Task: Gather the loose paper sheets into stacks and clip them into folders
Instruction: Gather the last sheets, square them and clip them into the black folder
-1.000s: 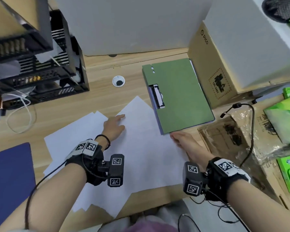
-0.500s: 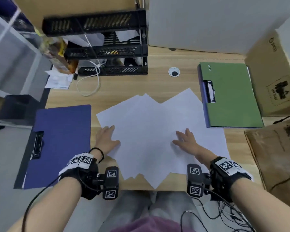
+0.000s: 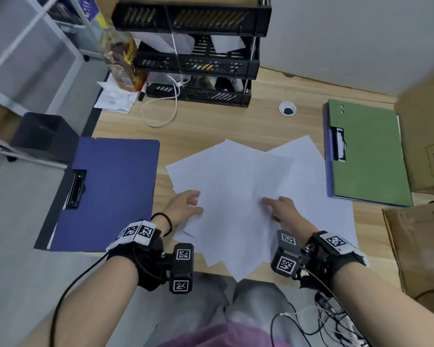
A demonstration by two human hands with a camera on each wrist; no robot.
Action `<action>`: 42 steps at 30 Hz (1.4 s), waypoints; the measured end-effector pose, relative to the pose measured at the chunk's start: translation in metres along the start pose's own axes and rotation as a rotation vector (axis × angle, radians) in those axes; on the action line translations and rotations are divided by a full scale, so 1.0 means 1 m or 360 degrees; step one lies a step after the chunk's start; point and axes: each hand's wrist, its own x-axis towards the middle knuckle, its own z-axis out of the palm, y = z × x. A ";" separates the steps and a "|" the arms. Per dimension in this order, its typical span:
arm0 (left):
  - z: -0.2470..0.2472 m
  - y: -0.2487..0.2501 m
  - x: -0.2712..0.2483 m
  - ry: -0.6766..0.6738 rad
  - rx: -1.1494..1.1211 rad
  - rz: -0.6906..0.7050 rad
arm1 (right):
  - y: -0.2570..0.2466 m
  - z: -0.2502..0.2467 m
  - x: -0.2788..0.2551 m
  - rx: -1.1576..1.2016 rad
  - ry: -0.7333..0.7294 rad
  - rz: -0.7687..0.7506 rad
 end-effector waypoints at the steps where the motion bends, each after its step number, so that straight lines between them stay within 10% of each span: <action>1: 0.002 0.002 -0.002 -0.0008 -0.0043 0.0013 | 0.000 0.000 -0.001 -0.0069 -0.0019 -0.0012; 12: -0.019 0.008 -0.020 0.0818 -0.0228 -0.0206 | -0.036 -0.037 0.023 -0.0738 -0.0020 -0.0169; 30: 0.006 0.033 -0.005 0.0536 -0.0879 -0.0213 | -0.055 0.009 0.030 -0.0732 -0.0421 -0.0116; 36: -0.010 0.026 0.006 0.0764 -0.0544 -0.0323 | -0.050 -0.035 0.032 -0.0714 -0.0076 -0.0109; 42: -0.022 0.040 0.007 0.0513 -0.0377 -0.0376 | -0.041 -0.082 0.015 -0.0922 0.0159 -0.0174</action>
